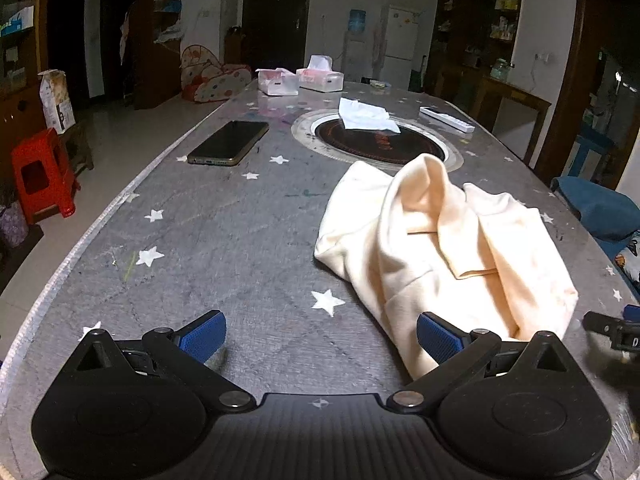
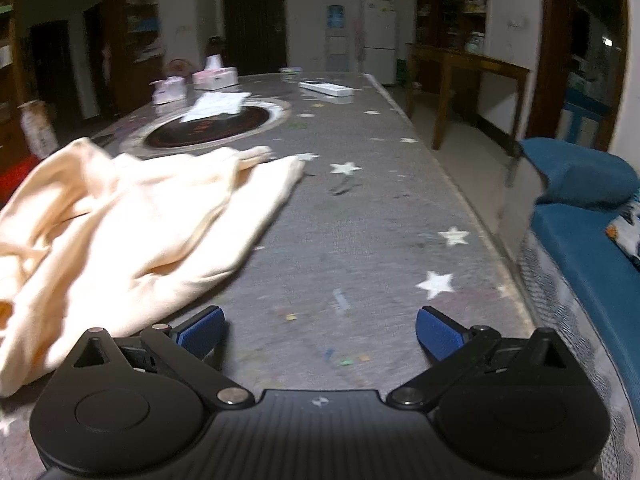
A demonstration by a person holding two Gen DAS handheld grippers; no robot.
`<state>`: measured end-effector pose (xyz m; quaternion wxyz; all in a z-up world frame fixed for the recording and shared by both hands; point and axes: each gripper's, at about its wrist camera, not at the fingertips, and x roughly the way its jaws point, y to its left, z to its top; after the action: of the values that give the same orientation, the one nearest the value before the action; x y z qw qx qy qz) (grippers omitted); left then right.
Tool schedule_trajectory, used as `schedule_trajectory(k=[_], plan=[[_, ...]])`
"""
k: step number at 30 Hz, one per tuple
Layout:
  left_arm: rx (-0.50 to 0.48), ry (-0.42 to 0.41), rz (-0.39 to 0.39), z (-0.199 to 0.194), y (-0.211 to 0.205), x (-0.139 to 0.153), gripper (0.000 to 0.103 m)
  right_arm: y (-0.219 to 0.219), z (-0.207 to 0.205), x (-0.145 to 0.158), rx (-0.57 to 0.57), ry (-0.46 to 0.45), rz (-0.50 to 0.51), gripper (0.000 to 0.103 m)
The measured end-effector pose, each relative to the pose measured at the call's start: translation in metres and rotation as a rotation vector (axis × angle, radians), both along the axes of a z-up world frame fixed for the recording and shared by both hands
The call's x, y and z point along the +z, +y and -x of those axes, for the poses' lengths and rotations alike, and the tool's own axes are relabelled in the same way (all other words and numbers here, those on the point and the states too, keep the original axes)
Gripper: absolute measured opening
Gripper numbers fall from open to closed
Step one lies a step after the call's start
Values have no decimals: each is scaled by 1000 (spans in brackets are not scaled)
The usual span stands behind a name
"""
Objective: Fold clothes
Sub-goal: 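Move both grippers toward the crumpled cream sweatshirt on the table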
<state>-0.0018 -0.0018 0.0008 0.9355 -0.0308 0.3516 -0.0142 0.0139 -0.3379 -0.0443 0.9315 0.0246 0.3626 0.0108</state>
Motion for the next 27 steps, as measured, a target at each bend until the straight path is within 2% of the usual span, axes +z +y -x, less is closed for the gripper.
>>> schedule_trajectory(k=[5, 9, 12, 27], plan=[[-4, -16, -1, 4, -3, 2, 103, 8, 3, 1, 58, -40, 50, 103], [-1, 2, 4, 8, -4, 3, 103, 27, 16, 6, 110, -72, 89, 103], [0, 9, 2, 16, -7, 4, 103, 34, 26, 17, 115, -63, 68, 103], [-31, 28, -9, 30, -26, 6, 103, 67, 49, 28, 157, -4, 8, 103]])
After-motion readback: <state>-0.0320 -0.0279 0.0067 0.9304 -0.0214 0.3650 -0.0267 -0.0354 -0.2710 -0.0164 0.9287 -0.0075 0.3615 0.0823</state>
